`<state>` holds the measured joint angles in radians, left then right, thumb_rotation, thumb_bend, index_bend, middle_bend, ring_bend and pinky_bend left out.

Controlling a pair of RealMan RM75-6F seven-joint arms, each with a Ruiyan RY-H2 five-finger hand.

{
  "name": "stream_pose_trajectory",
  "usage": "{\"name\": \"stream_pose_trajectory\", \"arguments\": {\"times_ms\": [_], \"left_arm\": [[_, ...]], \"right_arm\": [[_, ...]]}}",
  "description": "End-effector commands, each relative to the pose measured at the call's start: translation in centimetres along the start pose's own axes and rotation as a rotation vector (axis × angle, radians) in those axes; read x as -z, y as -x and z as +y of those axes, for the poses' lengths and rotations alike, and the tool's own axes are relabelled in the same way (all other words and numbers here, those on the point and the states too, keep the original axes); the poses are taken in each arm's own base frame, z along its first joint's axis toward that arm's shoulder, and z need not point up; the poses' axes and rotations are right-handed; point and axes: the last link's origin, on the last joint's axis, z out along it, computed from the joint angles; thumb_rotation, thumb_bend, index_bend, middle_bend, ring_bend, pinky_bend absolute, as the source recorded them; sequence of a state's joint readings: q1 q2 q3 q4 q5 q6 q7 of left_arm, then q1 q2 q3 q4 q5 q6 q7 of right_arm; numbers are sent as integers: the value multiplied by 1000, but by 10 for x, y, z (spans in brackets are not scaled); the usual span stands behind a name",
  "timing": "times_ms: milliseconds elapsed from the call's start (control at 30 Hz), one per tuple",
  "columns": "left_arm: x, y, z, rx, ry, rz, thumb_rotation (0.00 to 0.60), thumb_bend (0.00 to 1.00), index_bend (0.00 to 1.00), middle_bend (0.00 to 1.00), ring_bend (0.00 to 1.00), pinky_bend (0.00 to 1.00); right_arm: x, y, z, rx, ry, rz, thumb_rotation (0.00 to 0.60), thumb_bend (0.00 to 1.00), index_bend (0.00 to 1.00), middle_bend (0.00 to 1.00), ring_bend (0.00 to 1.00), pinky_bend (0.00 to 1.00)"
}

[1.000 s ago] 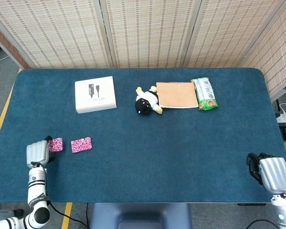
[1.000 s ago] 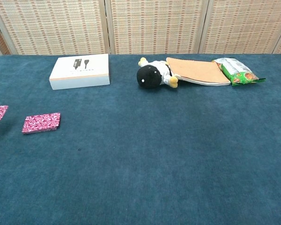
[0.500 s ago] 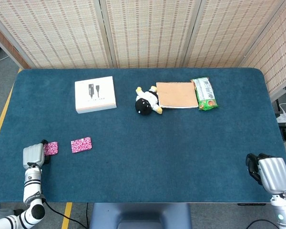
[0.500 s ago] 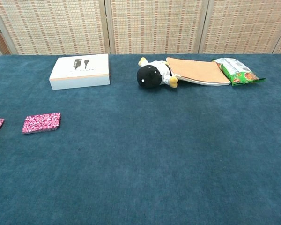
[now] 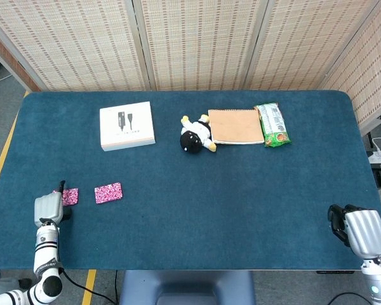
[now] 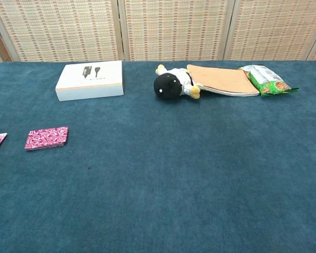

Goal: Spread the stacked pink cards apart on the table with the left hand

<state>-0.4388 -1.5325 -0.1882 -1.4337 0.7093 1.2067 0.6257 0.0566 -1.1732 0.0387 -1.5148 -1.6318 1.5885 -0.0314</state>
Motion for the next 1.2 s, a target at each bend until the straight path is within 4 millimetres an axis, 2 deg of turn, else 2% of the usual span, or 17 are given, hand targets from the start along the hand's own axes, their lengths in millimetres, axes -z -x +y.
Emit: {"name": "stream_pose_trajectory", "arguments": {"times_ms": [33,167,367,533,700,1200], "left_arm": [[12,-12,15,39,61,13,600,375,126,1000,1000,1000],[22,-15,40,48,118,9,600,375,122,1000,1000,1000],[28,-8,77,39,156,-7,600,374,134,1000,1000,1000],[27,-3,97,31,154,-13,600,369,210,1000,1000,1000],[26,-2,106,3,153,6,600,372,267,1000,1000,1000],[28,4,126,-21,121,-7,600,373,210,1000,1000,1000]], "right_arm": [[0,1,0,1,-1,-4,600,469,1000,820,701,826],[0,1,0,3,-1,-4,600,469,1000,820,701,826],[0,0,1,1,0,-4,600,469,1000,821,701,826],[-1,-1,1,0,-1,-1,600,469,1000,821,701,826],[-1,-1,1,-1,-3,-5,600,469,1000,821,701,826],[0,-1,1,0,-3,-7,600,469,1000,821,700,826]]}}
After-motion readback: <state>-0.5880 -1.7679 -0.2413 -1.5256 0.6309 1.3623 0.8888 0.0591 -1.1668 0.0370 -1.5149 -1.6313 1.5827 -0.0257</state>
